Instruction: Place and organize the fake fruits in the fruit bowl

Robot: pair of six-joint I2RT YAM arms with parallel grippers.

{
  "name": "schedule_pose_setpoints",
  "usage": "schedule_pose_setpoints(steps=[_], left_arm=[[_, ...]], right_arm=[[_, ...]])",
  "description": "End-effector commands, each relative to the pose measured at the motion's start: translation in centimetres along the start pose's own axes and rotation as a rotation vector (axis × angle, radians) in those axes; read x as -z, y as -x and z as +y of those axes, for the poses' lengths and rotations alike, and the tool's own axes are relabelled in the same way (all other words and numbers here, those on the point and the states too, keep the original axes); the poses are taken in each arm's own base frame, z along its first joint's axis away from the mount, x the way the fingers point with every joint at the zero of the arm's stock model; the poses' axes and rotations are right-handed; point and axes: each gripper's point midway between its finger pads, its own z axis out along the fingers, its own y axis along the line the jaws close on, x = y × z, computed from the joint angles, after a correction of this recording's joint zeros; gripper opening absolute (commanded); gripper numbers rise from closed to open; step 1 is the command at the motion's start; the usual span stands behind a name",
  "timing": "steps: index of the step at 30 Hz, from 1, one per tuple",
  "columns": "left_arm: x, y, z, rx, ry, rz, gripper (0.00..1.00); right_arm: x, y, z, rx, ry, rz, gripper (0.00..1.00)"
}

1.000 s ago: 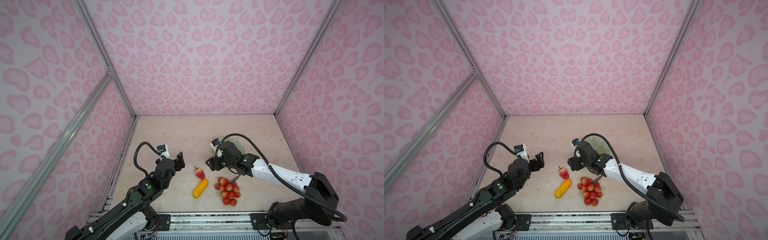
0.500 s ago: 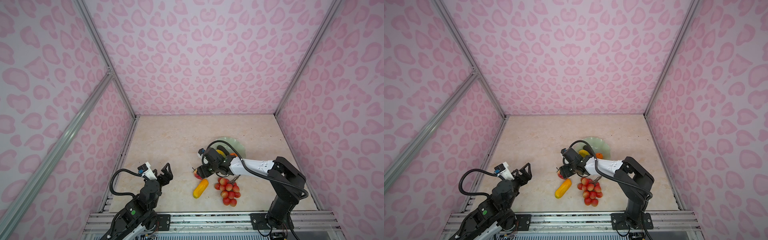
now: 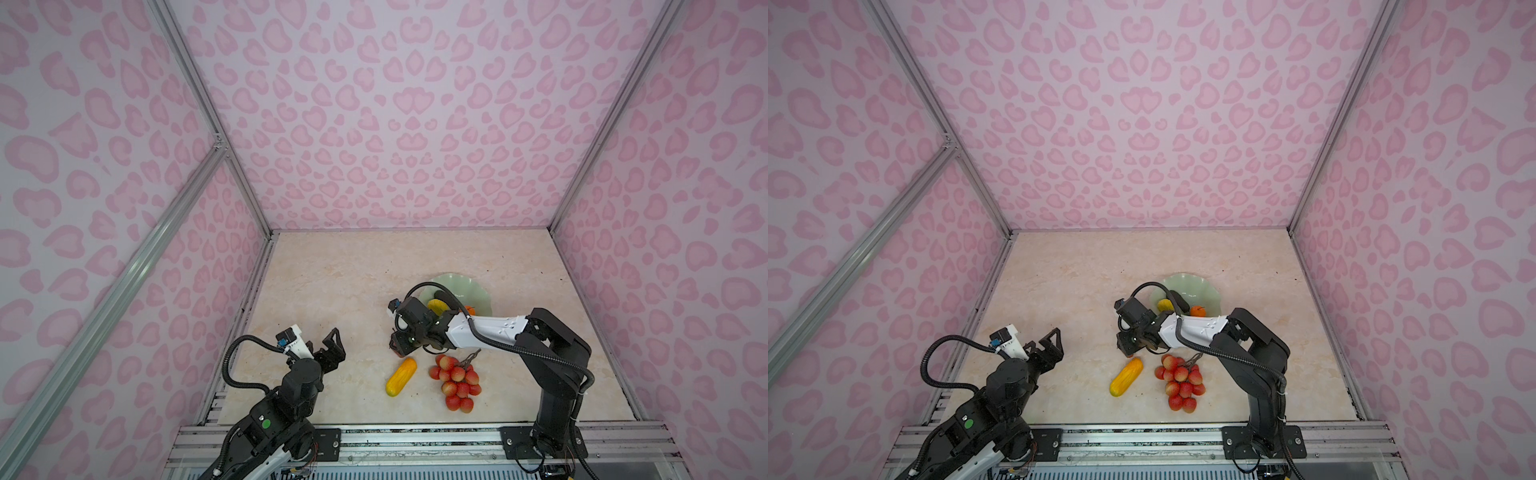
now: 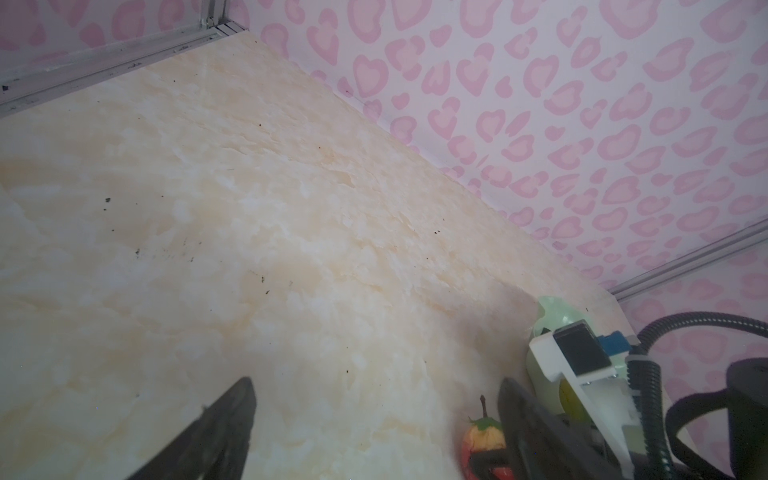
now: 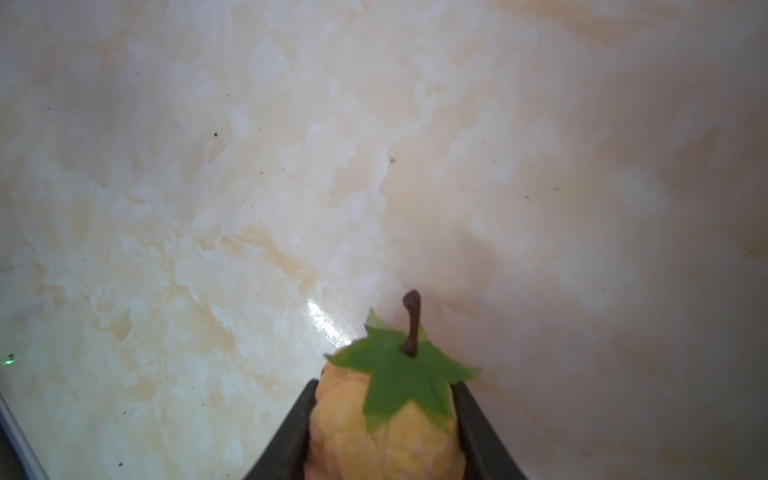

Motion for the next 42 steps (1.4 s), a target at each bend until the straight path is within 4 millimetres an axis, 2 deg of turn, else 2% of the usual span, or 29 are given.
schedule_pose_setpoints(steps=[1, 4, 7, 9, 12, 15, 18, 24, 28, 34, 37, 40, 42], left_arm=[[0.0, 0.2, -0.3, -0.003, -0.005, 0.0, 0.92], [-0.1, 0.0, -0.8, -0.011, -0.023, 0.015, 0.92], [-0.4, -0.4, -1.6, -0.036, -0.047, 0.045, 0.92], [-0.6, -0.9, -2.5, -0.064, -0.076, 0.078, 0.91], [-1.3, -2.6, -4.1, -0.11, -0.131, 0.162, 0.9], [-1.9, -5.3, -6.2, -0.155, -0.215, 0.294, 0.88], [-2.3, -8.4, -7.9, -0.201, -0.287, 0.437, 0.83], [-2.6, -12.3, -11.1, -0.35, -0.35, 0.597, 0.78], [-2.9, -14.8, -12.6, -0.398, -0.376, 0.67, 0.76], [-3.1, -18.1, -12.5, -0.457, -0.347, 0.764, 0.73], [-3.1, -19.4, -12.4, -0.488, -0.331, 0.8, 0.71], [-3.0, -20.6, -12.7, -0.51, -0.334, 0.833, 0.68], [-2.8, -21.5, -13.0, -0.523, -0.341, 0.856, 0.63]], right_arm=[[1.3, 1.6, 0.8, 0.006, 0.02, -0.051, 0.32], [3.8, 3.7, 0.6, 0.004, 0.011, -0.116, 0.27], [7.3, 6.2, -0.7, -0.022, -0.007, -0.21, 0.27], [9.8, 7.8, -3.2, -0.061, -0.051, -0.28, 0.28], [11.9, 8.7, -8.3, -0.15, -0.145, -0.336, 0.3], [12.7, 8.2, -13.0, -0.236, -0.199, -0.33, 0.3], [12.9, 7.5, -16.6, -0.294, -0.246, -0.332, 0.3], [12.3, 6.7, -21.3, -0.365, -0.323, -0.319, 0.31], [11.4, 6.7, -22.7, -0.416, -0.307, -0.319, 0.38], [10.6, 6.5, -23.7, -0.451, -0.307, -0.301, 0.61], [11.7, 6.9, -23.5, -0.457, -0.305, -0.335, 0.68], [13.6, 7.5, -23.0, -0.452, -0.306, -0.389, 0.72], [15.0, 7.7, -22.7, -0.451, -0.308, -0.425, 0.74]])
